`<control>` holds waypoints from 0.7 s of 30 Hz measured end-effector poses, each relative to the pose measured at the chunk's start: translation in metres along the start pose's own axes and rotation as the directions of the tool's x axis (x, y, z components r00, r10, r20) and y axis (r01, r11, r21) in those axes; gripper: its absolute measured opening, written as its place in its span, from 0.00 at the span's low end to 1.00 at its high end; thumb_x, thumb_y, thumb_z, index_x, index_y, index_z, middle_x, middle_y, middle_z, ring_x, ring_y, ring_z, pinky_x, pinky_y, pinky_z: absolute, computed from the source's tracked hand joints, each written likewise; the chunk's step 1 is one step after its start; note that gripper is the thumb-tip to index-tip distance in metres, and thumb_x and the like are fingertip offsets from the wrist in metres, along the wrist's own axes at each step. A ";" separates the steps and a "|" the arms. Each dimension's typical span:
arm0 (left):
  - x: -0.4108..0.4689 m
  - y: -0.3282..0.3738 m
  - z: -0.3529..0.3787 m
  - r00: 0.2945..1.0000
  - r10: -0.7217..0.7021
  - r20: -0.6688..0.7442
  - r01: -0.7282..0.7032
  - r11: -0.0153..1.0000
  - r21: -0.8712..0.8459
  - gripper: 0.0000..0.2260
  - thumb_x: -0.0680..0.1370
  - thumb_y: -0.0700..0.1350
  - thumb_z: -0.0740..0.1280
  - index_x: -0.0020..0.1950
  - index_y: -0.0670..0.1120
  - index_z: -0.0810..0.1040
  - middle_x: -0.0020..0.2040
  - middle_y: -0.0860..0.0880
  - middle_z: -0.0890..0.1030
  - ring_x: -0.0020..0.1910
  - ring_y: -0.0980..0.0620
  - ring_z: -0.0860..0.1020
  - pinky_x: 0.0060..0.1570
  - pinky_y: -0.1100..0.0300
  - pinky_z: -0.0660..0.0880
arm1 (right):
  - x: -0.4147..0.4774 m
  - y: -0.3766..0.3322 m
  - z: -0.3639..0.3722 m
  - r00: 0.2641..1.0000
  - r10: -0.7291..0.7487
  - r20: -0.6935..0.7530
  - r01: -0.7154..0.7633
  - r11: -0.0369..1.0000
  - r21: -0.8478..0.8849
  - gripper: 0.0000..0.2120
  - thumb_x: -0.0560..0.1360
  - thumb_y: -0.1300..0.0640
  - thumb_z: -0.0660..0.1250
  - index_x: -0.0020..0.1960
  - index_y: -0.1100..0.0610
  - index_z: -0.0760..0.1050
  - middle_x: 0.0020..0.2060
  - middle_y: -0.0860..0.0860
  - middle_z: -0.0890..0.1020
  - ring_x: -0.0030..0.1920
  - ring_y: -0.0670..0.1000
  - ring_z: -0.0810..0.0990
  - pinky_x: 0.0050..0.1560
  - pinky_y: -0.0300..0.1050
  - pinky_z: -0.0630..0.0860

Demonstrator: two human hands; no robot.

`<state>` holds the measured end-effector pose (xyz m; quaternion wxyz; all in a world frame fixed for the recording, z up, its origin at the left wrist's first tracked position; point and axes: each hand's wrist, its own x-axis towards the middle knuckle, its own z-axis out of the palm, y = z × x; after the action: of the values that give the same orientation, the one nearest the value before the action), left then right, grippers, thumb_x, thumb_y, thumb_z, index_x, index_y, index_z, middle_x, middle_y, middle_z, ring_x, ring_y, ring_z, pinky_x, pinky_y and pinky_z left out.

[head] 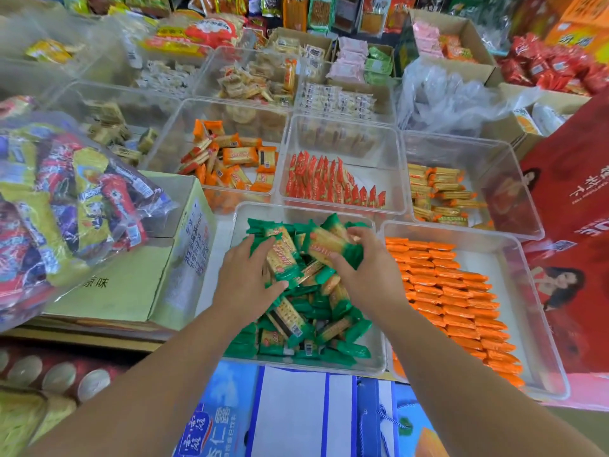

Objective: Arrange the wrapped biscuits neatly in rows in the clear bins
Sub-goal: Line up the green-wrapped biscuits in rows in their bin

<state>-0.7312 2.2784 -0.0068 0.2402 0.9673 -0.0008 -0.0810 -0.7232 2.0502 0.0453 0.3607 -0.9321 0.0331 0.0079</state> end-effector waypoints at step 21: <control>-0.060 -0.065 0.020 0.999 -0.042 -0.001 0.042 0.987 0.153 0.41 0.74 0.65 0.66 0.82 0.56 0.50 0.82 0.45 0.52 0.77 0.42 0.58 0.75 0.45 0.60 | -0.035 -0.005 0.117 0.795 0.207 0.570 0.123 0.865 -0.486 0.23 0.74 0.35 0.68 0.50 0.56 0.74 0.45 0.53 0.78 0.46 0.54 0.79 0.37 0.46 0.74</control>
<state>-0.7961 2.3292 -0.0452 0.1636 0.9826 0.0131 -0.0869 -0.7572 2.1346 -0.0362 0.0979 -0.9395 -0.0656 0.3217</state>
